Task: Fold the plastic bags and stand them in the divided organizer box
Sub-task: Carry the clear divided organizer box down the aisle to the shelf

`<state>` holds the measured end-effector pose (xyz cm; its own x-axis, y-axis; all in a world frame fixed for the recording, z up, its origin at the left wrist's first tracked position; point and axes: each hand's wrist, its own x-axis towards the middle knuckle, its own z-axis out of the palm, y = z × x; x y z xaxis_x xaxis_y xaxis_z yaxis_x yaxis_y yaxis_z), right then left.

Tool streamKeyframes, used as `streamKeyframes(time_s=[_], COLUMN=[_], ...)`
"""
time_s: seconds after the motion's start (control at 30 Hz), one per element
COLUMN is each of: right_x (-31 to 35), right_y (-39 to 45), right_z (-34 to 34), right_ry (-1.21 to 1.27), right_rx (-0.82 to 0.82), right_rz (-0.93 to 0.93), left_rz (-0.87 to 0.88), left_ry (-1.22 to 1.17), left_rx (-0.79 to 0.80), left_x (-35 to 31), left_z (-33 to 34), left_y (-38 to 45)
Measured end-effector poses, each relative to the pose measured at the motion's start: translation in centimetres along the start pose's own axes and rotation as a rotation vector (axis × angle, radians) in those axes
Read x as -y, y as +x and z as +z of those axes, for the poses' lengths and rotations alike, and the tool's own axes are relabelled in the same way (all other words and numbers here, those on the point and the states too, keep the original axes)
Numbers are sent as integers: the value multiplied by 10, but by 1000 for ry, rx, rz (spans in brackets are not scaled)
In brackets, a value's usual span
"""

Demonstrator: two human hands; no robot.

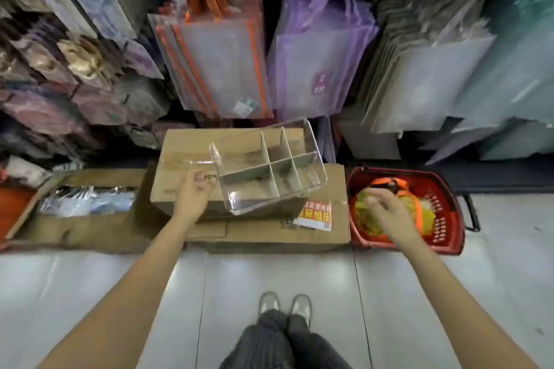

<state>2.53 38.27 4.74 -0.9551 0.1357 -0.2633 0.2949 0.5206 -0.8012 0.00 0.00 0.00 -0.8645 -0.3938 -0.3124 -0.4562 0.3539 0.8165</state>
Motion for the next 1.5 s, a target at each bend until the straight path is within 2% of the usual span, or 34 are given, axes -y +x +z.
streamKeyframes(time_s=[0.07,0.17,0.3,0.43,0.57,0.77,0.87,0.97,1.1,1.33,1.5], right_x=[1,1,-15,-32,-59,-104,-130,-163,-215,-306,-355], right_y=[11,16,13,8,-5,-30,-48,-66,-100,-166,-194], right_z=[6,15,16,9,-10,-54,-89,-132,-202,-306,-359], right_ry=[-3,1,43,70,144,289,332,359,388,341,434], right_rx=[-21,-9,-36,-49,-81,-140,-185,-249,-371,-618,-811], right_rz=[3,18,49,86,134,205,241,277,327,448,547], left_rz=[-90,-370,-446,-536,-493,-456,-433,-357,-223,-125,-76], left_ry=[85,-25,-174,-404,-484,-726,-731,-664,-514,-404,-301], left_rx=[72,201,329,216,148,144,172,264,472,768,907], left_x=[10,30,43,43,37,-8,-36,-68,-126,-210,-253], left_z=[14,35,59,78,92,139,175,217,288,428,521], left_y=[12,17,19,19,13,-34,-68,-106,-166,-261,-298])
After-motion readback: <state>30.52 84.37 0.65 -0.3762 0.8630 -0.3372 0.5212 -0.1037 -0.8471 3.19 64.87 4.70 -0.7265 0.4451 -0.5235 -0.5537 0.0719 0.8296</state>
